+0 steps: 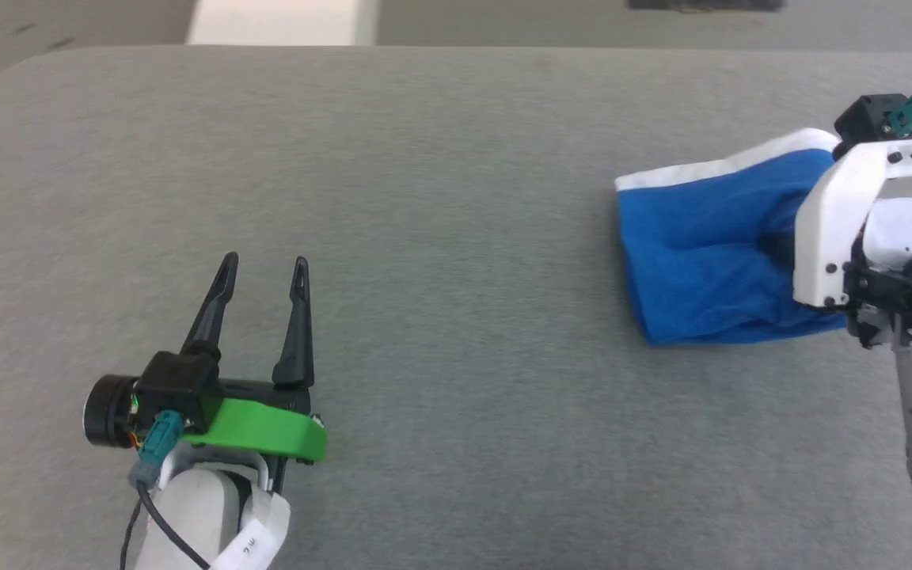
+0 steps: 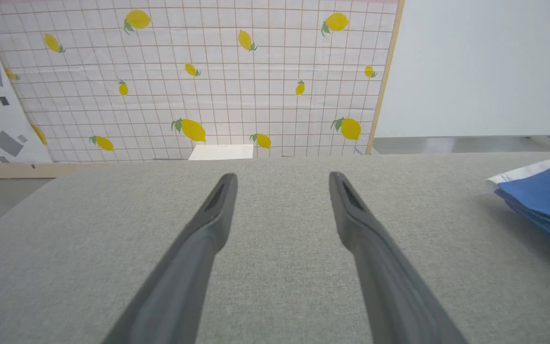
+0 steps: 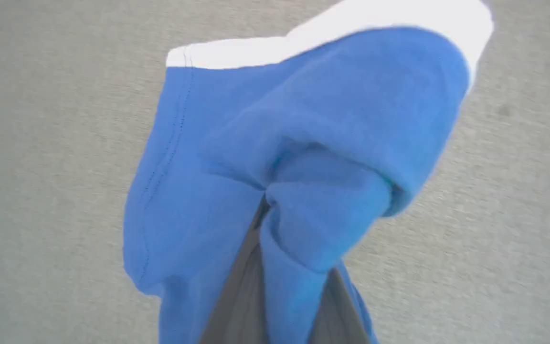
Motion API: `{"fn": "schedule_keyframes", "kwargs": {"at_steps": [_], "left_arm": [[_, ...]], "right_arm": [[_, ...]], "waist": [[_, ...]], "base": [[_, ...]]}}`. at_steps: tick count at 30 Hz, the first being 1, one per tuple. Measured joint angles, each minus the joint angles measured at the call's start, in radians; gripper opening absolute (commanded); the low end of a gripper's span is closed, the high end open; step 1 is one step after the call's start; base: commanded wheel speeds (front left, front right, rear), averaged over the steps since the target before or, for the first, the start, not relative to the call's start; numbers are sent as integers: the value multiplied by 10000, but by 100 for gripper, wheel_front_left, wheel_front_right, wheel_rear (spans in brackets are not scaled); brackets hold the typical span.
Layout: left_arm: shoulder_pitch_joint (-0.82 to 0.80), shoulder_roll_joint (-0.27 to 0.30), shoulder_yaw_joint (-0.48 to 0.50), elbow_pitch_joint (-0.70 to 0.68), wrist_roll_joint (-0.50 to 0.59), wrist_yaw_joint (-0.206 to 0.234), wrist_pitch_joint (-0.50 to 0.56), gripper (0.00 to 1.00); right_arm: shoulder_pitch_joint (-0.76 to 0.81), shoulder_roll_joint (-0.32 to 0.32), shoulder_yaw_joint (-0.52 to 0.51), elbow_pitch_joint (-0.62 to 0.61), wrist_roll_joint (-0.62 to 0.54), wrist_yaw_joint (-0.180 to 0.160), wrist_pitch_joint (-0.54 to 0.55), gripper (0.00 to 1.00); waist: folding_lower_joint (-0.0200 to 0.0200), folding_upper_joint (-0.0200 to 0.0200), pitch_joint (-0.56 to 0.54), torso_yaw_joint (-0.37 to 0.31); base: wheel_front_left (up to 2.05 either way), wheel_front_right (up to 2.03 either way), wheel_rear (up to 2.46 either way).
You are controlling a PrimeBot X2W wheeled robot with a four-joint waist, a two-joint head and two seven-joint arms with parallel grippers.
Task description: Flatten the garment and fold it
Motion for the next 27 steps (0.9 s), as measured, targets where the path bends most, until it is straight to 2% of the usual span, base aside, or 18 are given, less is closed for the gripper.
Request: {"fn": "schedule_keyframes", "kwargs": {"at_steps": [6, 14, 21, 27], "left_arm": [[-222, 313, -130, -130, 186, -123, 2, 100], [-815, 834, -614, -349, 560, -228, 2, 100], [-1263, 1457, -788, -686, 698, -286, 69, 100], [-1439, 1825, -815, -1239, 700, -288, 416, 100]], "right_arm": [[36, -731, 642, 247, -569, 2, -817, 0], [-575, -1680, 1214, 1505, -1430, 2, -2504, 0], [-1465, -2163, 1766, 2654, -1931, 4, -4197, 0], [-2258, -2403, 1478, 3695, -2871, 4, -5958, 0]], "waist": [[0, 0, 200, -1060], [0, 0, 758, -2368], [0, 0, 1660, -3102], [1, 0, 2447, -3533]], "base": [[0, 0, 0], [0, 0, 0], [0, 0, 0], [0, 0, 0]]}}
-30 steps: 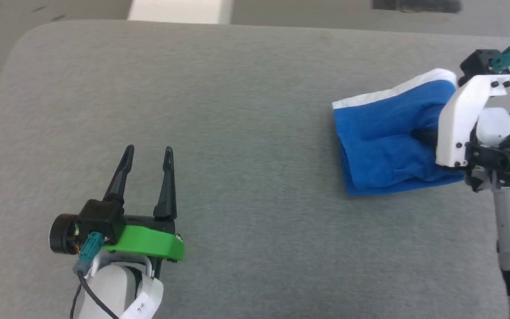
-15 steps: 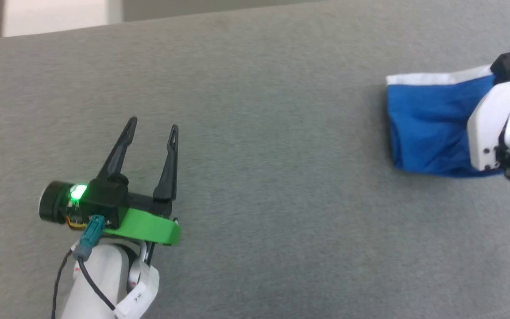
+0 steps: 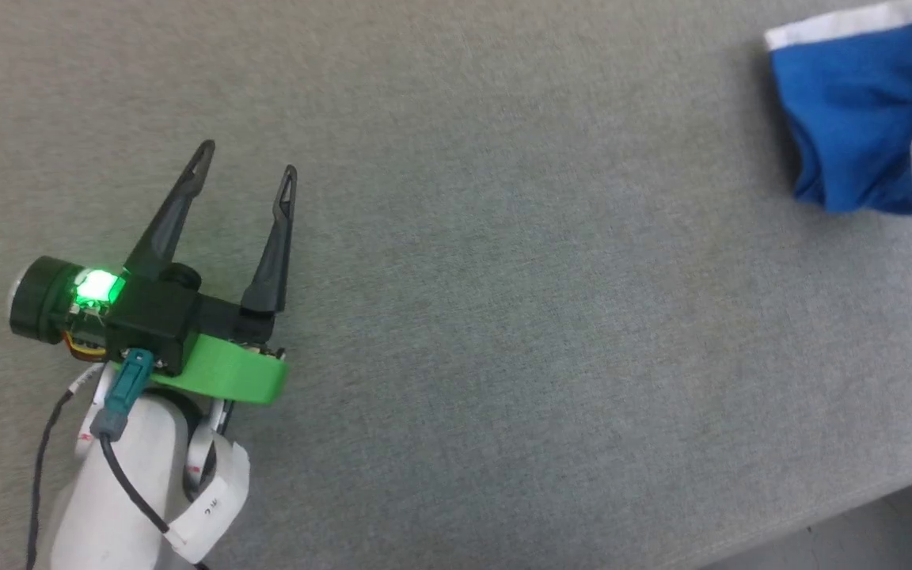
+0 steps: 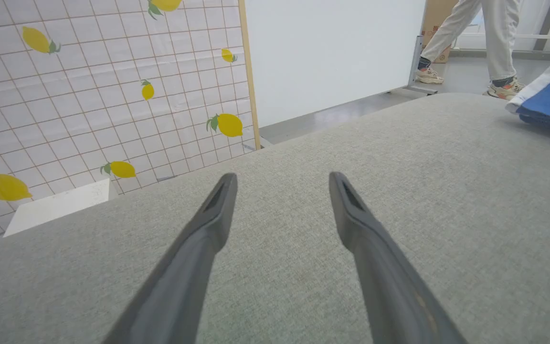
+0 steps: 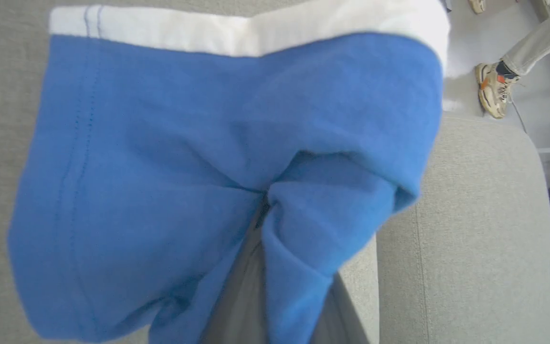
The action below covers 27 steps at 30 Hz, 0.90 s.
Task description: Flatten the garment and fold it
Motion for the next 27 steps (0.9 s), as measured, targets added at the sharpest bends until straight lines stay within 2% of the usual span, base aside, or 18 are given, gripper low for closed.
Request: {"fn": "schedule_keyframes", "kwargs": {"at_steps": [4, 9, 10, 11, 12, 19, 27], "left_arm": [[1, 165, 4, -215, 0, 0, 186, 100], [7, 192, -42, -249, -6, 2, 215, 100], [8, 190, -56, -245, -12, 2, 213, 100], [12, 180, -75, -238, -15, 6, 209, 100], [20, 174, -86, -224, -17, 13, 198, 100], [143, -96, -165, 203, -192, 203, -117, 100], [604, -637, -267, 1055, -560, 376, -357, 100]], "right_arm": [[-401, 15, -405, 600, -955, 0, -779, 0], [-533, 201, -811, 1204, -1561, 2, -1476, 0], [-536, 240, -924, 1315, -1653, 0, -1609, 19], [-537, 259, -1014, 1436, -1758, 0, -1695, 54], [-537, 274, -1074, 1513, -1852, 0, -1776, 100], [-452, 255, -1847, 1662, -2334, 0, -2823, 100], [478, 268, -2426, 779, -1662, 0, -4006, 100]], "waist": [[0, 0, 384, -215], [0, 0, 532, -268], [0, 0, 517, -239], [1, 0, 489, -203], [1, 0, 457, -170], [0, 0, -105, 188], [0, 0, -1163, 741]], "base": [[0, 0, 0], [0, 0, 0], [0, 0, 0], [0, 0, 0], [0, 0, 0], [0, 0, 0], [0, 0, 0]]}}
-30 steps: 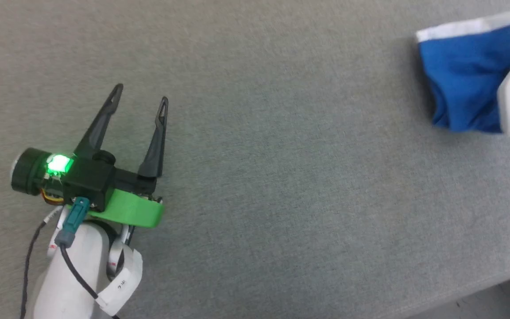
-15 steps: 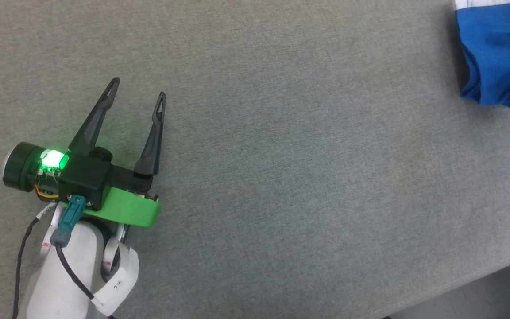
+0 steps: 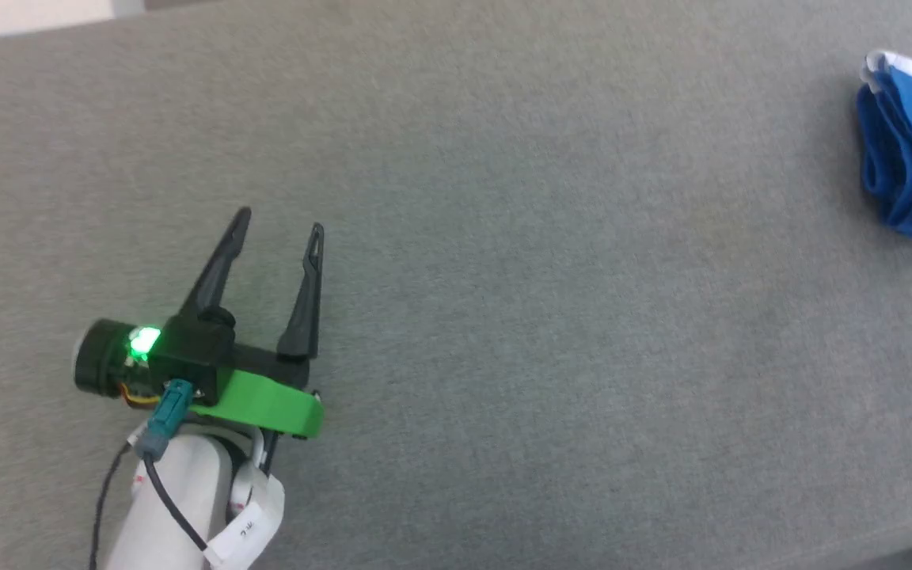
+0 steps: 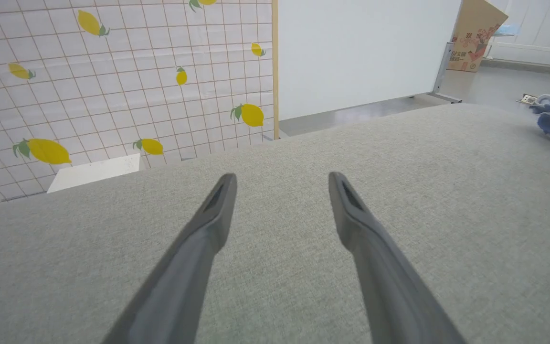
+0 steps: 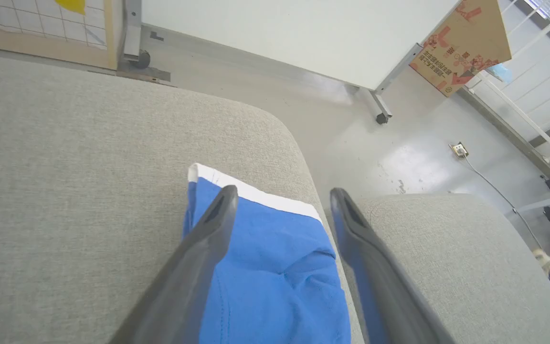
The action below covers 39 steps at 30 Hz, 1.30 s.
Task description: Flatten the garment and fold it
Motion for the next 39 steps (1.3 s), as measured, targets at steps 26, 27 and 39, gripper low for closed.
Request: {"fn": "schedule_keyframes", "kwargs": {"at_steps": [26, 27, 39], "left_arm": [[1326, -1208, 188, 867, -1028, -23, -58, 100], [1361, -1216, 188, 892, -1043, -25, -58, 100], [1801, -1239, 257, 957, -1131, -23, -58, 100]], "right_arm": [[6747, 3313, -702, -6347, 1392, 0, -3273, 100], [6940, 3402, -713, -6443, 1323, 0, -3310, 100], [8576, 3831, -291, -7068, 897, 0, -3526, 100]], "waist": [[-1, 0, -3000, 2705], [-1, 0, -3086, 2788], [-1, 0, -3728, 3183]], "base": [[0, 0, 0], [0, 0, 0], [0, 0, 0]]}}
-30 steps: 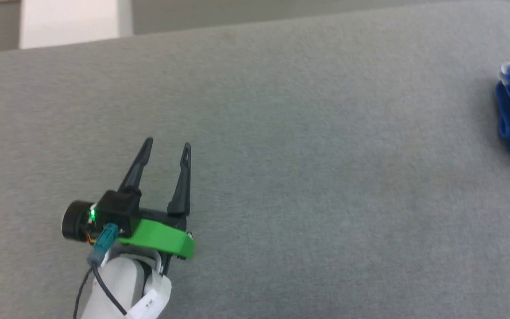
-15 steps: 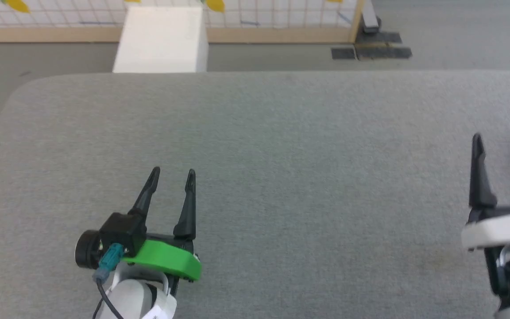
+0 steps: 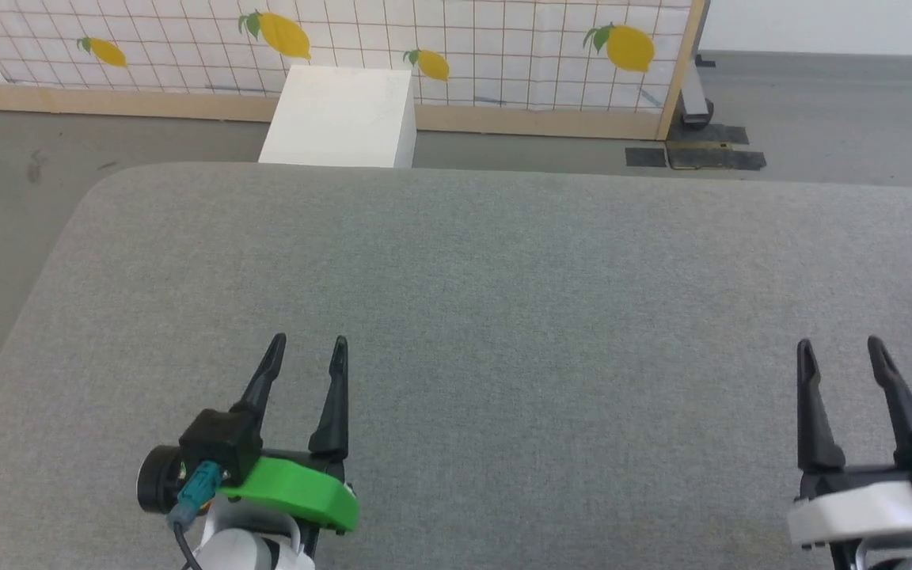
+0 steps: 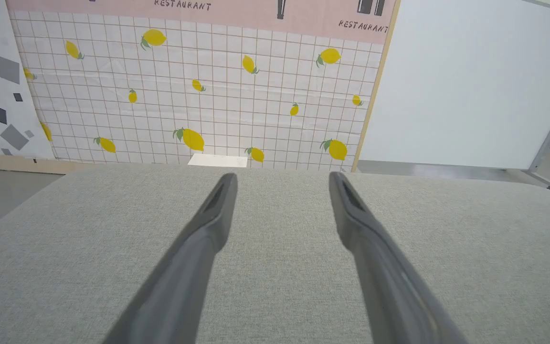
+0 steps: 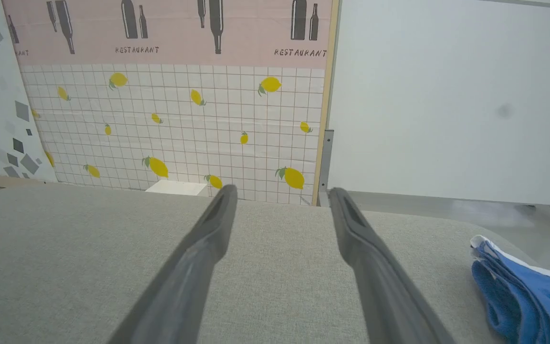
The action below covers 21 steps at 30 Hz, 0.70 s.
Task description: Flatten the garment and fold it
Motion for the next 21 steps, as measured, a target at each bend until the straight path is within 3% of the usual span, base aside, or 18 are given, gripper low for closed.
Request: {"fn": "schedule_keyframes", "kwargs": {"at_steps": [21], "left_arm": [[227, -2, 167, 86, -259, 2, 0, 100]], "right_arm": [[274, 13, 71, -23, 585, 0, -29, 100]], "waist": [[0, 0, 29, -87]], "base": [[0, 0, 0]]}}
